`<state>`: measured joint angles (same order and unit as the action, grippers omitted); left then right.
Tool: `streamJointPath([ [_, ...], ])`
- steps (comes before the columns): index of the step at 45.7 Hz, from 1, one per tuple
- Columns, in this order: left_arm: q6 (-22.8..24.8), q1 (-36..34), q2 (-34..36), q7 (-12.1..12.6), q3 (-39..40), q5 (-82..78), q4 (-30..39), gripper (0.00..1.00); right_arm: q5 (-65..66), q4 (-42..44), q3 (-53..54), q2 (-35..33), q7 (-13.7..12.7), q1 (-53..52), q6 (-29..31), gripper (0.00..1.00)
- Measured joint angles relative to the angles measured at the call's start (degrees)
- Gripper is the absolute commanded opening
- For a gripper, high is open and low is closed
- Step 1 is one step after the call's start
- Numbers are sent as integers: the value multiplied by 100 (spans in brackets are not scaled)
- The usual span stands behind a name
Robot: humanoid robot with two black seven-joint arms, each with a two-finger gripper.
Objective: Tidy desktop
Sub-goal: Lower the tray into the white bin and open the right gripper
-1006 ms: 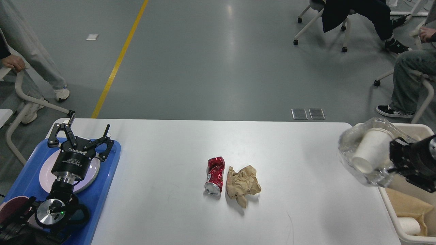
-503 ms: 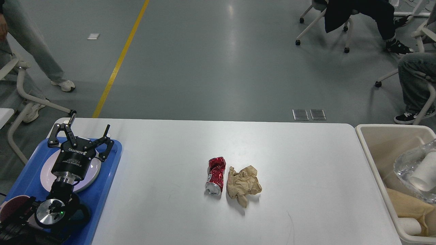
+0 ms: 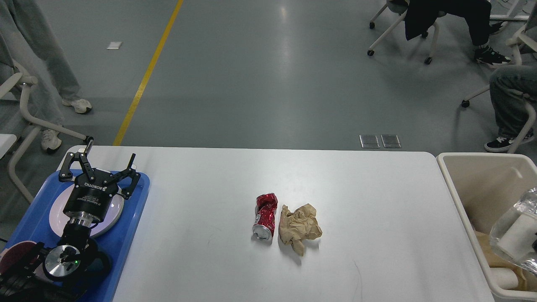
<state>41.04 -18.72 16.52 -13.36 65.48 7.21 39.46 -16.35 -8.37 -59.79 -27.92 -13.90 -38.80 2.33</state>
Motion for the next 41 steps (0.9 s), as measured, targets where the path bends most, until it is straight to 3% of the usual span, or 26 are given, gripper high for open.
streamJointPath([
  [23, 0, 0, 0, 0, 0, 0, 0, 96, 253, 56, -2, 365, -60, 211, -276, 0],
  [24, 0, 0, 0, 0, 0, 0, 0, 96, 253, 56, 1, 376, -61, 214, -278, 4],
  [34, 0, 0, 0, 0, 0, 0, 0, 96, 253, 56, 9, 396, -40, 265, -399, 99],
  [41, 0, 0, 0, 0, 0, 0, 0, 96, 255, 39, 6, 395, -26, 268, -589, 100],
])
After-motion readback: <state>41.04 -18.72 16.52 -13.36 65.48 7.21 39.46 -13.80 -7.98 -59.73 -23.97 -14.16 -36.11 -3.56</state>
